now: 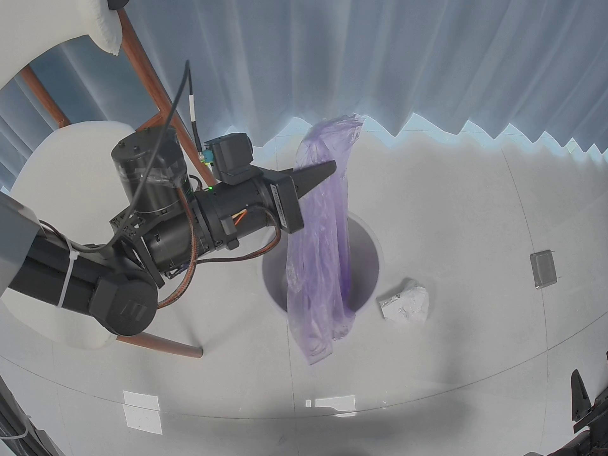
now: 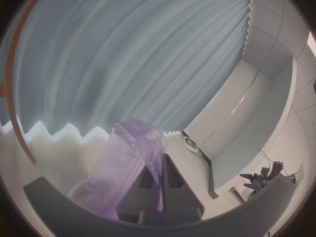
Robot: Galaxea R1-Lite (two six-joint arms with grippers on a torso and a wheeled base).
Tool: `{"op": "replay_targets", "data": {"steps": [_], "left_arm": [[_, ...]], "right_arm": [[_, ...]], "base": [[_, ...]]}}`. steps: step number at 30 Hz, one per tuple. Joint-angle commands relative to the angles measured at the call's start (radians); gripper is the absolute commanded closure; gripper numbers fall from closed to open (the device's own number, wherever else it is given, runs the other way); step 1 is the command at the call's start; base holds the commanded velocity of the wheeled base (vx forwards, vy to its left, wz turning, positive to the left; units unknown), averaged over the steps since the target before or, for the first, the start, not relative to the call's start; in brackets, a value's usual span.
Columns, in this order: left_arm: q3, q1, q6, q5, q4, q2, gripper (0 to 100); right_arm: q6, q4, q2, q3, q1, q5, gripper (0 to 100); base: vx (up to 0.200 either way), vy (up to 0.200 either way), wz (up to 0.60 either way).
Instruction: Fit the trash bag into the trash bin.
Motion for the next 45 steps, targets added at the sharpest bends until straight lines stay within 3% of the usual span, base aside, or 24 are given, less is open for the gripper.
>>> {"op": "replay_targets", "data": {"steps": [1, 6, 7, 9, 27, 31, 34, 45], "left_arm": [[0.069, -0.03, -0.024, 0.082, -0.098, 0.002, 100], [0.129, -0.055, -0.035, 0.177, -0.339, 0.039, 100], [0.152, -0.058, -0.035, 0.206, -0.438, 0.054, 100], [0.172, -0.053, -0.037, 0.224, -0.486, 0.062, 100], [0.296, -0.059, -0.043, 0.218, -0.514, -0.012, 100], [0.313, -0.046, -0.109, 0.197, -0.501, -0.066, 100], [0.316, -0.032, -0.109, 0.194, -0.501, -0.057, 100], [0.373, -0.125, -0.101, 0.22, -0.51, 0.057, 100]], "right_arm": [[0.001, 0.0, -0.015, 0.018, 0.0, 0.0, 0], [-0.001, 0.0, -0.015, 0.018, 0.0, 0.0, 0], [-0.001, 0.0, -0.015, 0.018, 0.0, 0.0, 0], [-0.001, 0.0, -0.015, 0.018, 0.0, -0.001, 0], [0.001, 0.0, -0.015, 0.018, 0.0, 0.0, 0], [0.001, 0.0, -0.015, 0.018, 0.0, 0.0, 0], [0.001, 0.0, -0.015, 0.018, 0.0, 0.0, 0], [-0.001, 0.0, -0.015, 0.018, 0.0, 0.0, 0]], "base": [[0.0, 0.0, 0.0], [0.0, 0.0, 0.0], [0.0, 0.0, 0.0], [0.0, 0.0, 0.0], [0.0, 0.0, 0.0], [0.0, 0.0, 0.0], [0.0, 0.0, 0.0], [0.0, 0.0, 0.0]]}}
